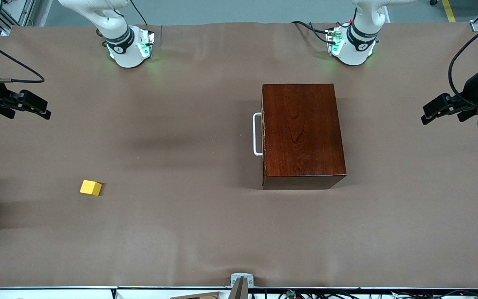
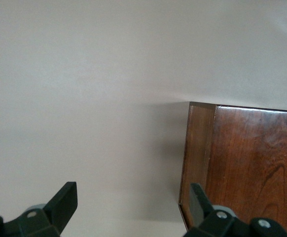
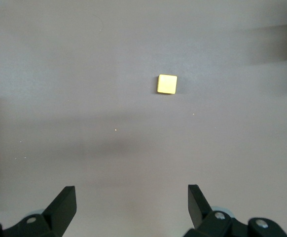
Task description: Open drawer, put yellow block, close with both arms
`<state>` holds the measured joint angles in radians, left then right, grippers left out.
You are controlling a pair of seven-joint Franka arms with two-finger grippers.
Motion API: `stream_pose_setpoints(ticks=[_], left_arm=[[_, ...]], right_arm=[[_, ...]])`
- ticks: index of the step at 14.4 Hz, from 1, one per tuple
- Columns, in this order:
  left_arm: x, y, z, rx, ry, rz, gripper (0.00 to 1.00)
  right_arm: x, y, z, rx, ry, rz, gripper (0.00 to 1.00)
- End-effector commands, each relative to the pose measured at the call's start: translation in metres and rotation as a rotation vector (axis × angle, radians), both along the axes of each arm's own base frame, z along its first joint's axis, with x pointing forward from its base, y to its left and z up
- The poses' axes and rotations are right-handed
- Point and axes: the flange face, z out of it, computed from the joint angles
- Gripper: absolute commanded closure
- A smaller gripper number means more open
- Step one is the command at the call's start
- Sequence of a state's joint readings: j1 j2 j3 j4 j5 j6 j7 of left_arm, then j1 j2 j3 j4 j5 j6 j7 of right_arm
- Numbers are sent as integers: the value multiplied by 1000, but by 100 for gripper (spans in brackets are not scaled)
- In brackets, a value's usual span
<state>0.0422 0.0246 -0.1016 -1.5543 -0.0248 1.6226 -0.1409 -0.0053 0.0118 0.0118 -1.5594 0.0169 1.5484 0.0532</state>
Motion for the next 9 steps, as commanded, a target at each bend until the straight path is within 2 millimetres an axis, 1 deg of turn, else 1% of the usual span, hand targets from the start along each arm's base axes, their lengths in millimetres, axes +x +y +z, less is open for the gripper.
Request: stream_pose_setpoints(ticks=[1, 3, 4, 6, 7, 9], left_arm=[[-6, -2, 1, 11, 6, -7, 0], [-5, -4, 4, 12, 3, -11, 0], [-5, -4, 4, 13, 5, -11, 0], [-5, -7, 1, 11, 9, -14, 0], [-4, -10, -3, 11, 17, -21, 0], [-1, -26, -9, 8, 26, -47, 0]], right_arm=[[1, -3, 2, -6, -4, -13, 0], [2, -3, 2, -5, -7, -16, 0], [7, -3, -1, -4, -23, -17, 0], [10, 0, -6, -6, -17, -10, 0], [10, -2, -6, -6, -17, -13, 0], [10, -2, -7, -6, -17, -13, 0]])
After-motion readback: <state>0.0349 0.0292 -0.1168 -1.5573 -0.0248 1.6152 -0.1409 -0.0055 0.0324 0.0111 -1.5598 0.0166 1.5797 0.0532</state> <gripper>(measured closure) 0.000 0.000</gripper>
